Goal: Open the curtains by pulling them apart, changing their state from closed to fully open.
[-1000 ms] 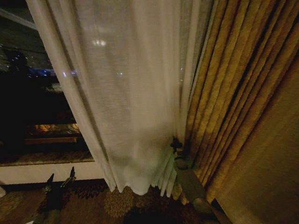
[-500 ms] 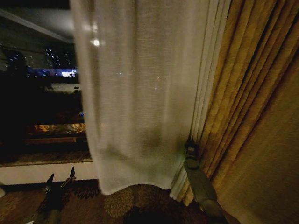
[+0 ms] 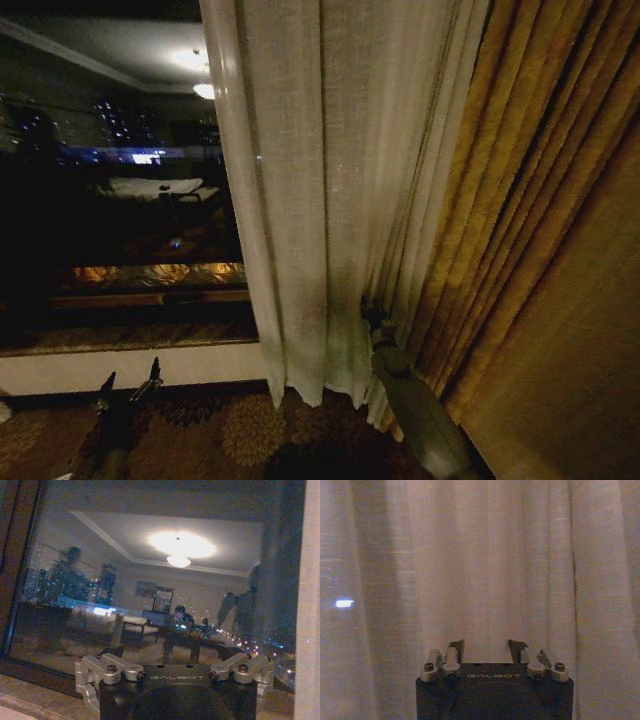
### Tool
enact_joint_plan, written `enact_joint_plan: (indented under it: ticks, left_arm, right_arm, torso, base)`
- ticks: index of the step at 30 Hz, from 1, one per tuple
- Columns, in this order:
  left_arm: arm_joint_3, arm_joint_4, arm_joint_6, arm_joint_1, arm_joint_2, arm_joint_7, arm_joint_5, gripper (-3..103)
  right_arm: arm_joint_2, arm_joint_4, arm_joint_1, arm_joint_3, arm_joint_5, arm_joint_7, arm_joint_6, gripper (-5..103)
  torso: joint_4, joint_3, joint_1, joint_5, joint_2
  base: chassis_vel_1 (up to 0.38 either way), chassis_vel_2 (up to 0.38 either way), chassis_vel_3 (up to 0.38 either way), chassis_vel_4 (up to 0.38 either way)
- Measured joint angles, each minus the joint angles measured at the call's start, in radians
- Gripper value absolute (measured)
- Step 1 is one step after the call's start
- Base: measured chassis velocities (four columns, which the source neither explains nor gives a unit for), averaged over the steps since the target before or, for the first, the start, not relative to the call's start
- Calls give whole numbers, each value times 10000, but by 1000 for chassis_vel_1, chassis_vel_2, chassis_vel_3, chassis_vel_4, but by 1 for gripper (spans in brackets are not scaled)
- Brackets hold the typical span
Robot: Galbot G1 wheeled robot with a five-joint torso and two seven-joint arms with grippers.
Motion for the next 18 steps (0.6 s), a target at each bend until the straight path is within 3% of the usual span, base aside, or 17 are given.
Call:
enact_joint_plan:
  ticks: [1, 2, 4, 7, 9, 12, 18]
  left_arm:
    - [2, 0, 0, 1, 0, 0, -1, 100]
    - [1, 1, 1, 1, 0, 0, 0, 100]
    - [0, 0, 0, 0, 0, 0, 0, 100]
    - [1, 0, 0, 0, 0, 0, 0, 100]
    - [1, 0, 0, 1, 0, 0, 0, 100]
    - [1, 0, 0, 1, 0, 0, 0, 100]
    - [2, 0, 0, 0, 0, 0, 0, 100]
  right_arm:
    - [-98, 202, -174, 2, 3, -63, -31, 49]
    - [-238, 499, -426, 20, 20, -127, -40, 60]
    - [-326, 727, -602, 53, 42, -173, -39, 65]
    - [-476, 1398, -1093, 260, 52, -300, -4, 82]
    - [-489, 1472, -1148, 290, 56, -346, 13, 82]
    - [-519, 1672, -1449, 443, 57, -687, 334, 96]
    - [-406, 1643, -1531, 554, -273, -941, 501, 100]
  torso:
    - [-2, 0, 0, 2, 0]
    - [-2, 0, 0, 2, 0]
    - [-2, 0, 0, 0, 0]
    - [-1, -1, -1, 1, 1]
    - [-2, 0, 0, 1, 1]
    - [-1, 0, 0, 2, 1]
    - [-1, 0, 0, 2, 0]
  base:
    - [0, 0, 0, 0]
    - [0, 0, 0, 0]
    - [0, 0, 0, 0]
    - [0, 0, 0, 0]
    - [0, 0, 0, 0]
    - [0, 0, 0, 0]
    - [0, 0, 0, 0]
